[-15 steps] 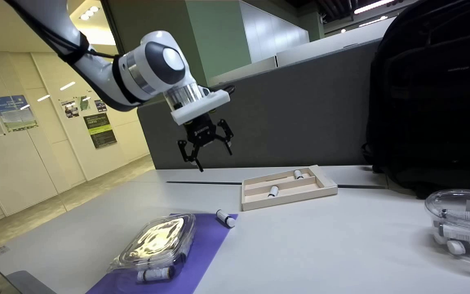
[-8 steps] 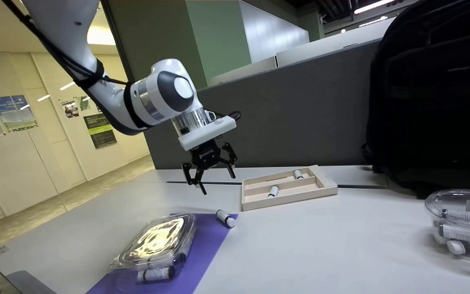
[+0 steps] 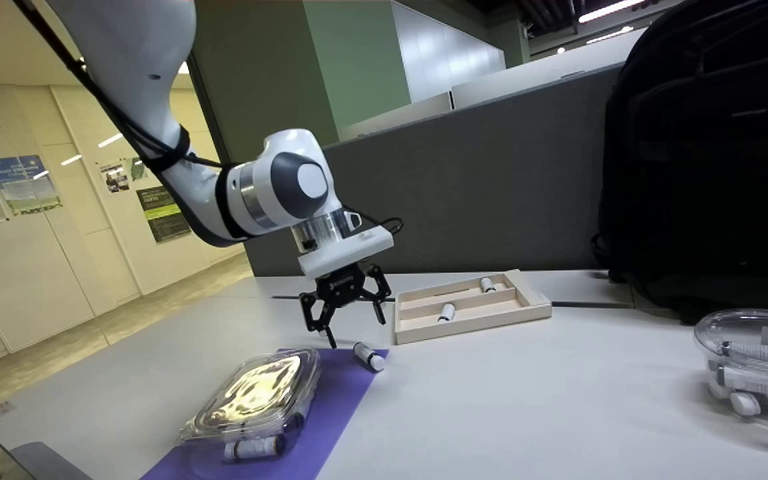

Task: Take the bottle from the table and put it in the bottom compartment of the box

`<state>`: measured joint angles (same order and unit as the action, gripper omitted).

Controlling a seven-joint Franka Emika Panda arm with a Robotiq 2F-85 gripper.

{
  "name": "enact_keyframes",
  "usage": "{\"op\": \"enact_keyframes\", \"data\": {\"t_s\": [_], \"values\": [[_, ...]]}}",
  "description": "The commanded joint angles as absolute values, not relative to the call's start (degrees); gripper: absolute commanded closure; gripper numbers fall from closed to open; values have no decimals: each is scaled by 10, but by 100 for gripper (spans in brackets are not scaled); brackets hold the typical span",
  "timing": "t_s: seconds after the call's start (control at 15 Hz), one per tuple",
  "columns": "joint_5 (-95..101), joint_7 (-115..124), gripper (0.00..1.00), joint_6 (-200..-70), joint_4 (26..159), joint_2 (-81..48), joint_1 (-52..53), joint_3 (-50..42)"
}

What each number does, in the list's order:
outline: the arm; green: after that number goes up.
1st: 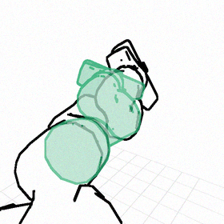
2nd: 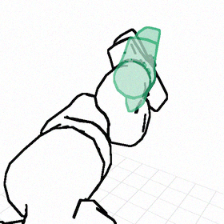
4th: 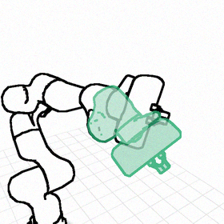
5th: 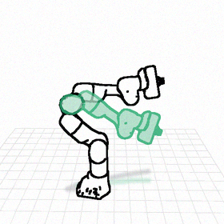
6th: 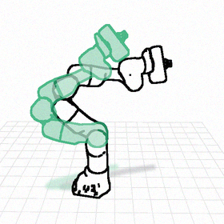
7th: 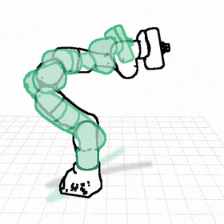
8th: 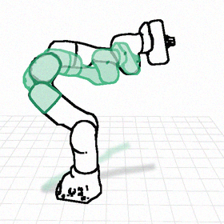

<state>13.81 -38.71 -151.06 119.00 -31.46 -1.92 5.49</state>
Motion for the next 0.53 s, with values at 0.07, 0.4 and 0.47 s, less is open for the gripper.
{"op": "enact_keyframes", "data": {"t_s": [0.07,0.4,0.47], "values": [[107,-417,0,-1499,1164,-346,-50,80],[90,-441,0,-1489,1139,-370,-64,88],[90,-445,0,-1485,1133,-375,-65,88]]}}
